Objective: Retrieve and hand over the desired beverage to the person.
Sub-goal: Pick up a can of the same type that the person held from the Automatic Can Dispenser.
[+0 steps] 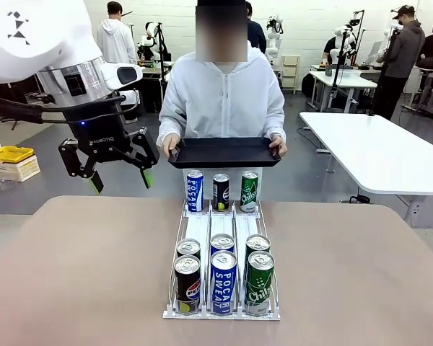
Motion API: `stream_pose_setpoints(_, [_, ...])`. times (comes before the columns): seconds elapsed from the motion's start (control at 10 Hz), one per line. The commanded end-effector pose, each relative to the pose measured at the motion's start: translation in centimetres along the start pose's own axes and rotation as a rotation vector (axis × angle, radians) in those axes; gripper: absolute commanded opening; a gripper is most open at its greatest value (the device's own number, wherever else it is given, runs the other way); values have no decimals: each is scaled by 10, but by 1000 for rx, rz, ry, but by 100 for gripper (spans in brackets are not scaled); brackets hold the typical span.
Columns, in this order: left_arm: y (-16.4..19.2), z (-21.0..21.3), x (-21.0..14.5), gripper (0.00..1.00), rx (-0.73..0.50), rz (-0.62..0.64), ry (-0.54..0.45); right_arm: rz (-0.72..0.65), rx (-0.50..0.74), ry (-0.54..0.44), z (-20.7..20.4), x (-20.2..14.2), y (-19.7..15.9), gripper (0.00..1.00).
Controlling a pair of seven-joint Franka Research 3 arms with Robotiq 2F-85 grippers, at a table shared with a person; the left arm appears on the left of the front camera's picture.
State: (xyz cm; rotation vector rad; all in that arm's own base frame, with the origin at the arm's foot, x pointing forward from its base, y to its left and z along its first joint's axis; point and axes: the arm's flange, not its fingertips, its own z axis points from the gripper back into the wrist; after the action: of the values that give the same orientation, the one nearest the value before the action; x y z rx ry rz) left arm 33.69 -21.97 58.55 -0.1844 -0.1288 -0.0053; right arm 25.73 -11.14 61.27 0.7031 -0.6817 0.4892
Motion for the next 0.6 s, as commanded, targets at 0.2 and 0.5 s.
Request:
stream_pose_setpoints(0.2, [2, 7, 1, 100, 2, -25, 23, 12, 21, -18, -1, 0, 0, 100])
stream_pose_setpoints(0.5, [-16, -13, -19, 100, 81, -37, -36, 12, 21, -18, -1, 0, 0, 100])
